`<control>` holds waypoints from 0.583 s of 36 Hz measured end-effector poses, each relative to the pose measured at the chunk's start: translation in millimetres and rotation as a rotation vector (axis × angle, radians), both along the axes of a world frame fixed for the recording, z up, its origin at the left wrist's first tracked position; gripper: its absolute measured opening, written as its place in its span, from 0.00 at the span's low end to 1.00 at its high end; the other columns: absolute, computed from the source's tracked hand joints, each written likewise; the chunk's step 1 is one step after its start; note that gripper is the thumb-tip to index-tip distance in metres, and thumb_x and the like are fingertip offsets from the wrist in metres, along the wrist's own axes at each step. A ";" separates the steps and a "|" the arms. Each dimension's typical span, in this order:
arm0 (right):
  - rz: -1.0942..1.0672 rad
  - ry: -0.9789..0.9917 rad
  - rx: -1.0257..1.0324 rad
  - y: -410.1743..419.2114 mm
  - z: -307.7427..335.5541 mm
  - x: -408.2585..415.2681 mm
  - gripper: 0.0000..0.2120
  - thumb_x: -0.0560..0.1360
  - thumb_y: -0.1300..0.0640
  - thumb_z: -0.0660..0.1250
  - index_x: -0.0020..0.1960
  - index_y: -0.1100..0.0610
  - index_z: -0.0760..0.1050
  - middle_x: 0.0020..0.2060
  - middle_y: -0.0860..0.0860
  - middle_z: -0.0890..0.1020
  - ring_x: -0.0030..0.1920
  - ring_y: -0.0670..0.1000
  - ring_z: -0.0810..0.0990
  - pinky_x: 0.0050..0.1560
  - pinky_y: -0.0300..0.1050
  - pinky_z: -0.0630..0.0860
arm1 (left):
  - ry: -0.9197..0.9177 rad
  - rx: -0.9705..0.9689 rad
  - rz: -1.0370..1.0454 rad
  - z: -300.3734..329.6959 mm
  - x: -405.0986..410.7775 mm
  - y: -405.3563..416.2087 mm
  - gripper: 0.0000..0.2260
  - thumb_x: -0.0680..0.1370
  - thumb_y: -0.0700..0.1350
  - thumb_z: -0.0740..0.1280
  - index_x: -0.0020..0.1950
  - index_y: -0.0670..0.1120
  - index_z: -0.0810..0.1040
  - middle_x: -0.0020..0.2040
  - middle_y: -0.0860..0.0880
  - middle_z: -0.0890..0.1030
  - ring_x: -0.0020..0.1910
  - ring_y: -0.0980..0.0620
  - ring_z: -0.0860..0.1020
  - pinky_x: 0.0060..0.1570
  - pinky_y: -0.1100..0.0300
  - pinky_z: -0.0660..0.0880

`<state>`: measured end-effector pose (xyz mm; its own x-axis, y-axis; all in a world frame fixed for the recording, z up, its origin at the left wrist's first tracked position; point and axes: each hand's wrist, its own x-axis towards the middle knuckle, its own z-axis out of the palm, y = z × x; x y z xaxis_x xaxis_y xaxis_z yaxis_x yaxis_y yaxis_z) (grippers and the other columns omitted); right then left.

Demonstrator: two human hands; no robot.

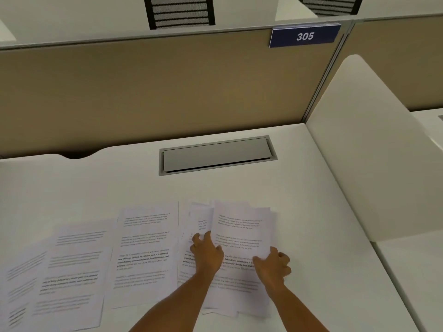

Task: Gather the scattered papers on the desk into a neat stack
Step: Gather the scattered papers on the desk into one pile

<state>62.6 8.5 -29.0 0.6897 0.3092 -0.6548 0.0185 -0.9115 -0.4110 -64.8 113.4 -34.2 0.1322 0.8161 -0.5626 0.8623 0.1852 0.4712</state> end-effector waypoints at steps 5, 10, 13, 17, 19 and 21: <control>-0.057 0.082 0.104 5.1 -3.5 8.0 0.32 0.74 0.55 0.71 0.74 0.57 0.61 0.70 0.59 0.61 0.64 0.63 0.69 0.65 0.58 0.73 | 0.013 -0.023 0.001 -4.0 1.7 5.6 0.26 0.79 0.45 0.68 0.76 0.46 0.64 0.74 0.39 0.59 0.72 0.38 0.61 0.68 0.48 0.69; -0.163 0.153 0.186 8.8 -5.0 13.2 0.34 0.72 0.59 0.73 0.72 0.57 0.59 0.67 0.60 0.62 0.56 0.58 0.72 0.57 0.52 0.76 | 0.056 -0.026 -0.028 -8.4 2.3 11.1 0.28 0.78 0.46 0.69 0.75 0.48 0.63 0.70 0.39 0.64 0.68 0.41 0.66 0.65 0.51 0.70; -0.233 0.179 0.209 10.8 -8.0 16.2 0.35 0.72 0.59 0.73 0.72 0.56 0.57 0.66 0.60 0.66 0.59 0.59 0.74 0.59 0.55 0.77 | 0.081 -0.029 -0.012 -9.9 0.7 13.9 0.30 0.76 0.49 0.71 0.75 0.49 0.63 0.68 0.40 0.69 0.67 0.41 0.68 0.63 0.51 0.72; -0.322 0.283 0.273 11.7 -12.2 20.2 0.32 0.74 0.61 0.71 0.72 0.56 0.57 0.58 0.57 0.78 0.53 0.57 0.79 0.50 0.51 0.79 | 0.074 -0.014 0.046 -11.5 -3.4 16.1 0.29 0.73 0.51 0.73 0.70 0.51 0.65 0.65 0.42 0.74 0.65 0.41 0.71 0.62 0.47 0.72; -0.315 0.297 0.289 10.4 -14.1 21.2 0.27 0.75 0.63 0.70 0.70 0.59 0.63 0.53 0.55 0.79 0.50 0.55 0.80 0.44 0.46 0.77 | 0.042 0.000 0.072 -13.0 -5.6 16.0 0.28 0.73 0.51 0.74 0.70 0.50 0.66 0.64 0.44 0.76 0.65 0.41 0.72 0.62 0.47 0.72; -0.290 0.290 0.290 8.2 -13.9 21.0 0.23 0.75 0.65 0.68 0.69 0.60 0.69 0.51 0.54 0.80 0.46 0.52 0.80 0.37 0.41 0.76 | -0.063 -0.031 0.091 -15.3 -7.4 15.1 0.26 0.74 0.49 0.73 0.69 0.46 0.70 0.63 0.45 0.78 0.64 0.42 0.75 0.62 0.48 0.75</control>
<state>83.6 16.7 -43.0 0.5764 0.3290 -0.7481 -0.3716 -0.7098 -0.5984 -72.2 128.5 -49.5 0.0946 0.8087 -0.5806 0.8101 0.2764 0.5170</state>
